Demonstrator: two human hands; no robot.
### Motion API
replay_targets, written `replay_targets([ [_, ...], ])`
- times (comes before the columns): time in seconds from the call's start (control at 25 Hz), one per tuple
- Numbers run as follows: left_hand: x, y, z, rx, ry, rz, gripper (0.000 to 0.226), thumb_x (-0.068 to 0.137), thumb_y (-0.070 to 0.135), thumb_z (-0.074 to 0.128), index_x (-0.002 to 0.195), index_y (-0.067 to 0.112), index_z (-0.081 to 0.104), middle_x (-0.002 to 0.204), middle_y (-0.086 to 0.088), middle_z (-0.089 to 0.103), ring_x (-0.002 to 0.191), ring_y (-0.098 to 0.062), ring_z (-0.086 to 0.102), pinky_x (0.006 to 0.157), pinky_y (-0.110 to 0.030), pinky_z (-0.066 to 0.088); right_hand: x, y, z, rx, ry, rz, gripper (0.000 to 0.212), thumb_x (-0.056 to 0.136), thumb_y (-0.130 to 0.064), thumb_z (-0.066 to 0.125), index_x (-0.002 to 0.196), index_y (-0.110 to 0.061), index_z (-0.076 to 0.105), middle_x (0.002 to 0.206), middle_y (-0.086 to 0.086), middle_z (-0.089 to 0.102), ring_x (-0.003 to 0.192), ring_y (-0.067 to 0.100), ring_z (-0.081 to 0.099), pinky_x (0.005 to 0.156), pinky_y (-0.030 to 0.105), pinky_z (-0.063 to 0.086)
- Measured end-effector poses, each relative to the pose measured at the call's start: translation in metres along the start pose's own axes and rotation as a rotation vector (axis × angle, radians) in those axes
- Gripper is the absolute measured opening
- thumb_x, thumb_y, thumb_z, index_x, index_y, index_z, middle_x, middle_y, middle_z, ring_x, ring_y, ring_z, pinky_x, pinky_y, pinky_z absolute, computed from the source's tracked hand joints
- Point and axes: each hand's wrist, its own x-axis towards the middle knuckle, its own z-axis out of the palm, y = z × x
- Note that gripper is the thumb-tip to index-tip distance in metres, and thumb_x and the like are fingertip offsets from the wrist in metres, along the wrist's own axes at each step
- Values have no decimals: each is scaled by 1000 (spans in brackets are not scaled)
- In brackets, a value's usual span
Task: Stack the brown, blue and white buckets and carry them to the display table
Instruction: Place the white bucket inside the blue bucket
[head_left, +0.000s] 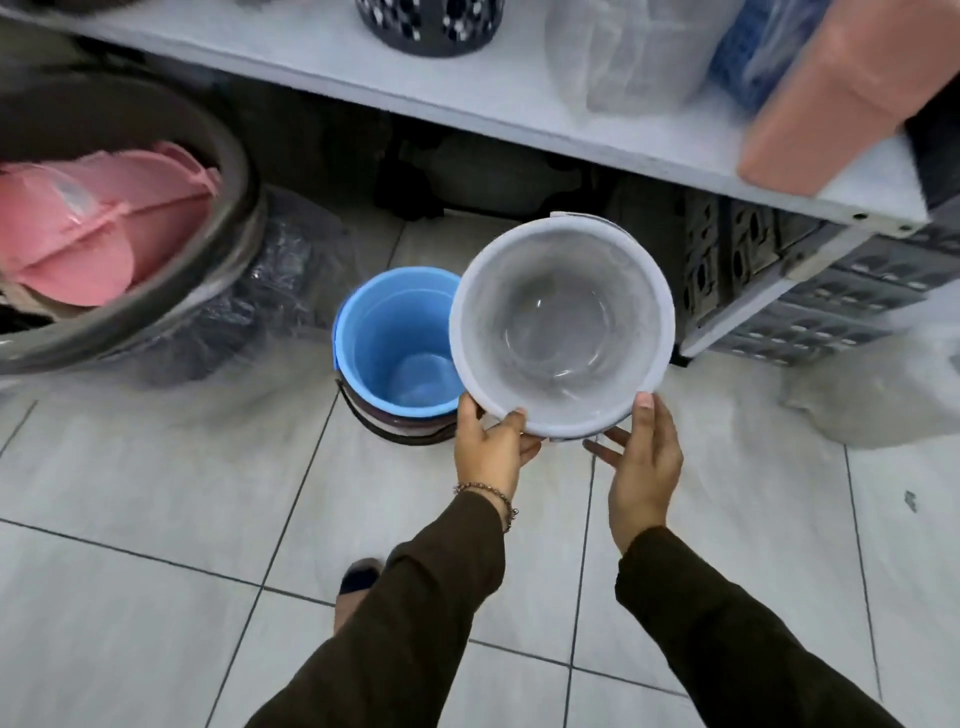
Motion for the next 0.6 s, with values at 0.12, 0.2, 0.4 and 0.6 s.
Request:
replay_targets([
  [0.12, 4, 51, -16, -66, 93, 61, 48, 95, 0, 53, 137, 20, 40, 97, -1, 67, 93, -35, 72, 86, -43, 60, 3, -30, 51, -10, -131, -30, 44, 95, -50, 56, 134, -30, 55, 126, -6, 65, 100, 14, 72, 72, 35, 64],
  [0.2, 16, 75, -35, -99, 182, 60, 51, 94, -2, 52, 138, 20, 39, 103, -5, 65, 93, -38, 71, 75, -40, 63, 0, -34, 85, -5, -174, -25, 42, 94, -45, 61, 134, -36, 52, 124, -17, 62, 100, 7, 71, 68, 29, 63],
  [0.4, 78, 87, -91, 17, 383, -83, 55, 87, -2, 55, 136, 21, 44, 124, -19, 62, 102, -45, 67, 75, -41, 59, 5, 5, 154, -52, -179, 66, 60, 91, -23, 69, 143, -32, 41, 128, -14, 60, 108, 21, 70, 85, 49, 62],
  [0.6, 141, 63, -119, 277, 365, -242, 54, 82, 11, 65, 133, 18, 47, 118, -16, 64, 99, -43, 67, 88, -47, 58, 39, 54, 180, -246, -187, 151, 74, 89, -1, 68, 147, -28, 30, 137, 7, 56, 122, 29, 60, 100, 57, 52],
])
